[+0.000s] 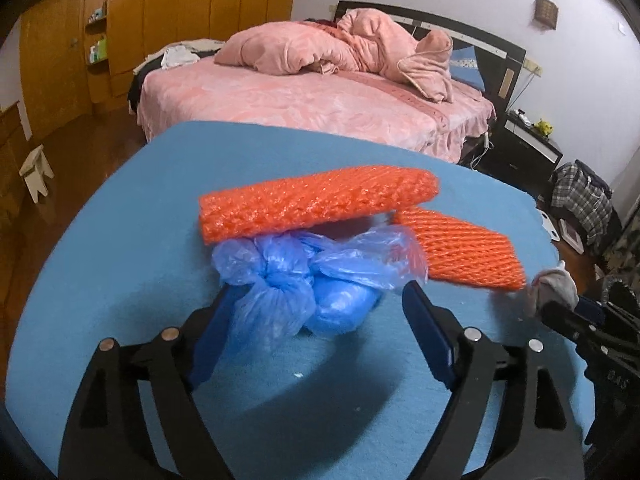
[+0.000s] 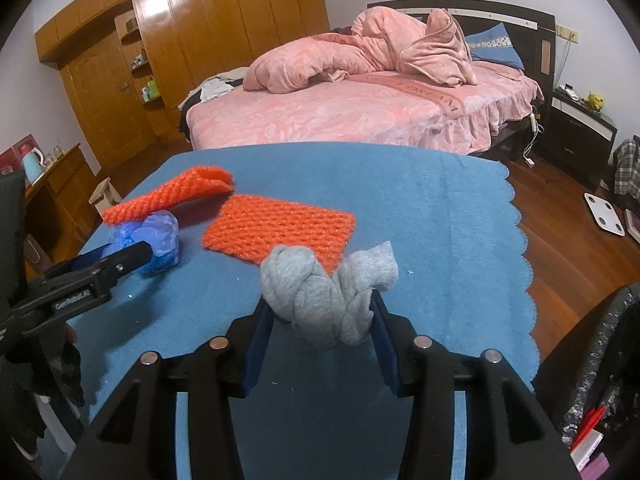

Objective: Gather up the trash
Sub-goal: 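Grasp and lift the blue plastic bag with the left tool while the right tool holds the sock, then carry the blue bag and grey sock over the black bin and open both tools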

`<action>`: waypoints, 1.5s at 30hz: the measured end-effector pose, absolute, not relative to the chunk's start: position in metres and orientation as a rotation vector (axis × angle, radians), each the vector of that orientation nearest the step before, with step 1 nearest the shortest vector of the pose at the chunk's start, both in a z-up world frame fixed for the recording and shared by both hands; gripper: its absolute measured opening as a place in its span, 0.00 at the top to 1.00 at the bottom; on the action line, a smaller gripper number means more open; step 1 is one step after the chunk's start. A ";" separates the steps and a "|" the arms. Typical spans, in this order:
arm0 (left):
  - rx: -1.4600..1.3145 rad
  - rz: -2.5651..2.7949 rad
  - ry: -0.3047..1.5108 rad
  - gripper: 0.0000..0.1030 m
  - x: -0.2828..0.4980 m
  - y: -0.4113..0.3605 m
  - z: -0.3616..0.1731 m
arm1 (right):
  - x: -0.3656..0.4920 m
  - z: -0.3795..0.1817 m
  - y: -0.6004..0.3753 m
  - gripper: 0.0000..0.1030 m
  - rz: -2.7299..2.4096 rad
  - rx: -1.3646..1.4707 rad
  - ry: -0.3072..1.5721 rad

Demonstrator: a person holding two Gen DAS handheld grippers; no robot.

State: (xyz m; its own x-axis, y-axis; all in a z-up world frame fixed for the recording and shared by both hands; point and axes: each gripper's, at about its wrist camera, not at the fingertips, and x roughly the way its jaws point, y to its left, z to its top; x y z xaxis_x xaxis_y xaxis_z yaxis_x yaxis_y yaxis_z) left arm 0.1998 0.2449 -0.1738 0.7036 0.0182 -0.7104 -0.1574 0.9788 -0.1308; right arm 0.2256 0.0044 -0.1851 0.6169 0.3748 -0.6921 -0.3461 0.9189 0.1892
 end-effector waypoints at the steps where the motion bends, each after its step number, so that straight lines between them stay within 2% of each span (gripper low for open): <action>1: -0.185 0.091 0.793 0.33 0.202 0.246 -0.176 | 0.225 -0.186 0.005 0.55 0.415 0.035 0.809; 2: -0.188 0.073 0.813 0.50 0.205 0.247 -0.181 | 0.224 -0.187 0.004 0.55 0.415 0.033 0.813; 8: -0.199 0.038 0.816 0.63 0.204 0.248 -0.184 | 0.222 -0.190 0.007 0.54 0.416 0.022 0.829; 17: -0.182 -0.021 0.778 0.69 0.165 0.220 -0.173 | 0.213 -0.179 0.006 0.55 0.423 0.030 0.798; 45: -0.120 -0.119 0.666 0.71 0.117 0.148 -0.118 | 0.169 -0.121 -0.052 0.55 0.371 0.093 0.677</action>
State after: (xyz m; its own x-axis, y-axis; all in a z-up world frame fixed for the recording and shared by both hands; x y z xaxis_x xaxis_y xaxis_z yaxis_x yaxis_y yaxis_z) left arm 0.1174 0.1484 -0.1180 0.7799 -0.1480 -0.6082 0.0713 0.9863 -0.1486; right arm 0.1688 -0.0518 -0.1211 0.7168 0.3651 -0.5941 -0.3052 0.9303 0.2035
